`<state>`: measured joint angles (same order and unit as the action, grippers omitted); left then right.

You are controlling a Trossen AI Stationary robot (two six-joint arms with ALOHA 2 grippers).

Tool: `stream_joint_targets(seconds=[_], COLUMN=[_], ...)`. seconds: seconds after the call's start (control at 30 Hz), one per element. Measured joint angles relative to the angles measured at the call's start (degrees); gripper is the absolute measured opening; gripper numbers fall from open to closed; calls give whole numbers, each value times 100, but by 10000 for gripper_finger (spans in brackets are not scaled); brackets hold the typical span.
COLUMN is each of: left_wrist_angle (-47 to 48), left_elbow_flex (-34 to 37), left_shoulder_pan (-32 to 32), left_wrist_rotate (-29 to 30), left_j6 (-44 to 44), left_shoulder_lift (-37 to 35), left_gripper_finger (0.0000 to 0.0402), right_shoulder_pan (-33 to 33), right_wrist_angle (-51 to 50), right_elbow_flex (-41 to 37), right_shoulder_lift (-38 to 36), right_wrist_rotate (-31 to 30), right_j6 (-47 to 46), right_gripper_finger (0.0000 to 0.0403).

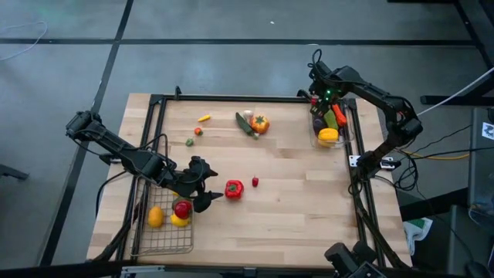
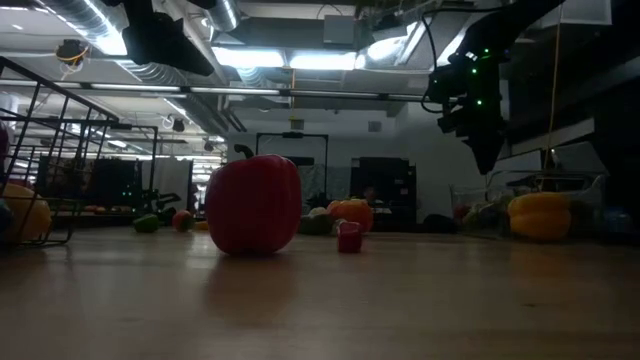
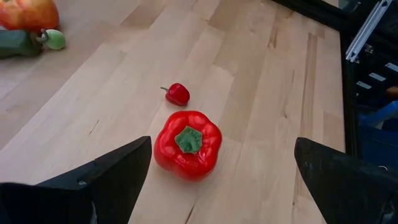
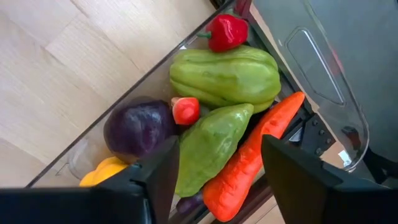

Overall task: Sort produce into baskets
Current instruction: Put the green chili pepper into the transparent bin

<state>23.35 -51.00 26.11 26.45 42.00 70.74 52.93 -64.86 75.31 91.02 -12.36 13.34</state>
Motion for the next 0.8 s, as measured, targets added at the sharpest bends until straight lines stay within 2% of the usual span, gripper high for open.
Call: stream_joint_targets(seconds=[0.2,0.37,0.8], left_wrist_angle=[-7,-317,-638], left_elbow_flex=[0,0,2], left_shoulder_pan=[0,-26,-462], left_wrist_rotate=[95,377,210], left_j6=[38,-347,-937], left_shoulder_lift=[0,0,252], left_gripper_finger=[391,391,391], right_shoulder_pan=[0,-2,-4], right_wrist_angle=[0,0,4], right_elbow_flex=[0,0,0], right_shoulder_lift=[0,0,0], right_wrist_rotate=[0,0,299], right_j6=[0,1,0], right_gripper_finger=[232,232,232])
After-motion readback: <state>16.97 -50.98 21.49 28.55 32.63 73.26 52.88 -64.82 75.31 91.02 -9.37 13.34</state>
